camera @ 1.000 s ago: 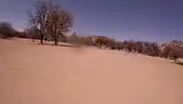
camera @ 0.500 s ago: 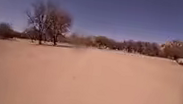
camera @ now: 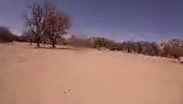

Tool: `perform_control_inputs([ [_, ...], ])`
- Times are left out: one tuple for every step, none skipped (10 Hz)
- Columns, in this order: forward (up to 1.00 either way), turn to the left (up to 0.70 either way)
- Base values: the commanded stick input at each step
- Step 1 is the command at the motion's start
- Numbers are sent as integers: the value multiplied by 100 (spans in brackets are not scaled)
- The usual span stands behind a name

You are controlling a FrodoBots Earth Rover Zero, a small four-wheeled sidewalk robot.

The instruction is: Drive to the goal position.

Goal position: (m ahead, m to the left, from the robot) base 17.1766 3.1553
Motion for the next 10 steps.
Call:
perform_control_inputs([
  [100,0],
  [100,0],
  [100,0],
  [100,0],
  [100,0],
  [100,0],
  [100,0],
  [100,0],
  [100,0],
  [100,0],
])
